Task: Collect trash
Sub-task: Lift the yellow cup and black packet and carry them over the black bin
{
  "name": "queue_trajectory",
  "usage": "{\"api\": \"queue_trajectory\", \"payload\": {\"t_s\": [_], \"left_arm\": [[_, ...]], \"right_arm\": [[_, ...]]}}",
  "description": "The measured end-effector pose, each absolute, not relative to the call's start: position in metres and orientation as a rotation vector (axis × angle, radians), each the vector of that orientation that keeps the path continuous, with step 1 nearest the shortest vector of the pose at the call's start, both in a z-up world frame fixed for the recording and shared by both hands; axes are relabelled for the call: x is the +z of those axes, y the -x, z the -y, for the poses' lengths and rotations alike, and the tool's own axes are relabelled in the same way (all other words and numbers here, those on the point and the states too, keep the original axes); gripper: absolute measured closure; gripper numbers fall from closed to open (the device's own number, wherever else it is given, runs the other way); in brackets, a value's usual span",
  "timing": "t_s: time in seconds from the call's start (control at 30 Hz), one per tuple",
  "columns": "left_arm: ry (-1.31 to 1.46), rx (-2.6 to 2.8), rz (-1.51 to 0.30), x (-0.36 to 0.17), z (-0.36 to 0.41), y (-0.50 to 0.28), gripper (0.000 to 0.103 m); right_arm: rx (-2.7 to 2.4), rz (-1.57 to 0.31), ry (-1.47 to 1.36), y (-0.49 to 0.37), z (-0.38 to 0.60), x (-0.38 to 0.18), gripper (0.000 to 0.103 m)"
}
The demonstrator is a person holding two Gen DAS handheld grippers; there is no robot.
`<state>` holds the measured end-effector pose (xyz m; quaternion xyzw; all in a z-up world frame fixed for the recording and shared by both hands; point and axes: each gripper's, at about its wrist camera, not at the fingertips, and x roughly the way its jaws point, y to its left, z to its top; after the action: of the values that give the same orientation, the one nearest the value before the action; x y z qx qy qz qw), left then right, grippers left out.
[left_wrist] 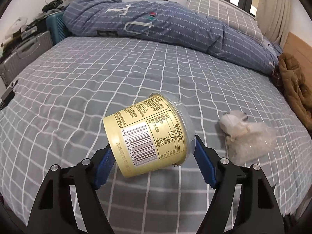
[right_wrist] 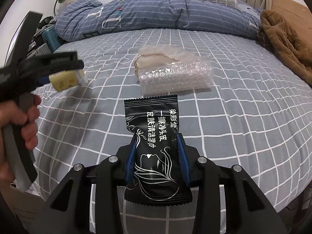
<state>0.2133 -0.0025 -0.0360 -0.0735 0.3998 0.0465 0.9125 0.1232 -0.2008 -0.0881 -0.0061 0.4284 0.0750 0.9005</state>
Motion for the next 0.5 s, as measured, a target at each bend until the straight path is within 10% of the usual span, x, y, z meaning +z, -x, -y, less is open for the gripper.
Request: {"api": "queue_trajectory", "payload": {"t_s": [0.5], "left_arm": [[0.128, 0.037, -0.824, -0.026, 0.017, -0.139, 0.031]], "right_arm": [[0.161, -0.838, 0.007, -0.102, 0.203, -0.052, 0.066]]}}
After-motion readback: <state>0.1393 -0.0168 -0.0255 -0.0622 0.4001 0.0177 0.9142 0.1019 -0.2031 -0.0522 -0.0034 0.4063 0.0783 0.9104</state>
